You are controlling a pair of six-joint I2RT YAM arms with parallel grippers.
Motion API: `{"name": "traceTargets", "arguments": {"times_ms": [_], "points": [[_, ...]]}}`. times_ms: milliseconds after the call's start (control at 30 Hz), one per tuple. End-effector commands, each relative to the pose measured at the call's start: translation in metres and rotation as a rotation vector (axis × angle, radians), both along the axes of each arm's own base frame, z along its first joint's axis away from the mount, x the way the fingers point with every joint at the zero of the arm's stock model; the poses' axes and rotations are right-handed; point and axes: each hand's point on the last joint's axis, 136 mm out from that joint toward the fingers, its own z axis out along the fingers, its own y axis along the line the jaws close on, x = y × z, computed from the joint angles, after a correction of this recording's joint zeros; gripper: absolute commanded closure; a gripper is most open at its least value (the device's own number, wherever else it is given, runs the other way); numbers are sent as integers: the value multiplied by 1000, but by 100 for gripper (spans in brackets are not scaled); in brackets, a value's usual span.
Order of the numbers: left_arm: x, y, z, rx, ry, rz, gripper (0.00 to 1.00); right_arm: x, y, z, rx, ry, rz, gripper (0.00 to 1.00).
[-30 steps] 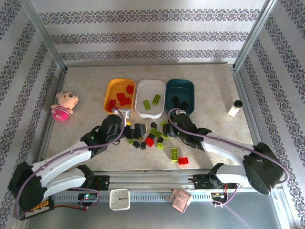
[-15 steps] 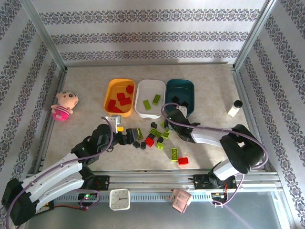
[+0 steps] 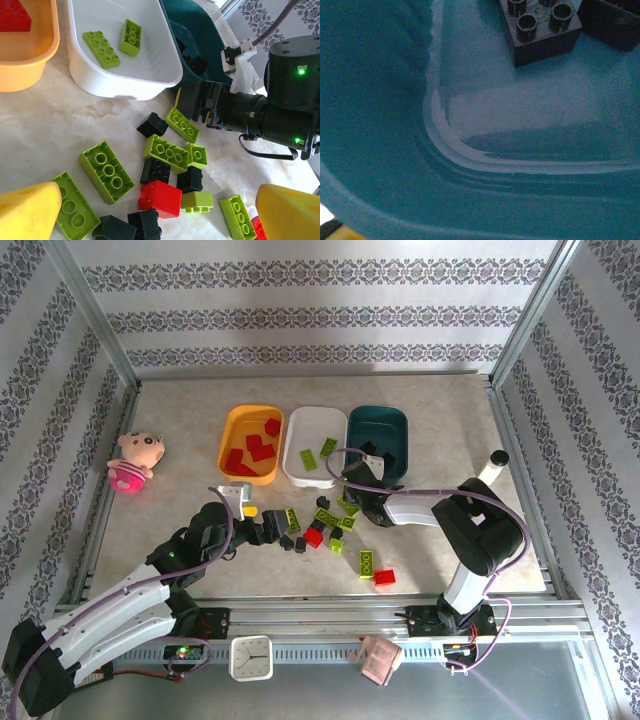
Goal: Sort the legos into containers by color
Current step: Pick up the lego from the center of the table, then place the lego in the container.
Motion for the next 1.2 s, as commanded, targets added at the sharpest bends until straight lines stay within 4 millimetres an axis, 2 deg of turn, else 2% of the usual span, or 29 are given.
{"name": "traceTargets", "arguments": {"times_ms": [0, 133, 300, 433, 500, 567, 667, 767, 933, 1033, 1167], "points": [[-5, 2, -8, 14, 21, 5, 0, 0, -13, -3, -22, 4, -39, 58], [-5, 4, -6, 17, 14, 11, 0, -8, -16, 3, 0, -8, -15, 70], [-3, 8, 1, 24, -9, 29, 0, -32, -12, 26, 77, -21, 69, 76], [-3, 10, 4, 31, -28, 32, 0, -59, -5, 56, 170, -41, 166, 77], [-3, 10, 3, 33, -32, 31, 0, -66, -6, 79, 194, -74, 200, 77], [-3, 10, 2, 33, -32, 27, 0, -65, -9, 107, 199, -128, 221, 78], [-3, 10, 1, 36, -30, 29, 0, -46, -18, 140, 178, -177, 218, 78], [-3, 11, 1, 33, -26, 33, 0, -13, -26, 145, 175, -162, 178, 78], [-5, 16, -1, 47, -9, 52, 0, 46, -32, 124, 174, -88, 117, 78], [-4, 19, -1, 51, -3, 70, 0, 70, -39, 110, 188, -48, 89, 79], [-2, 23, 1, 40, 1, 100, 0, 92, -45, 91, 149, -10, 64, 78]]}}
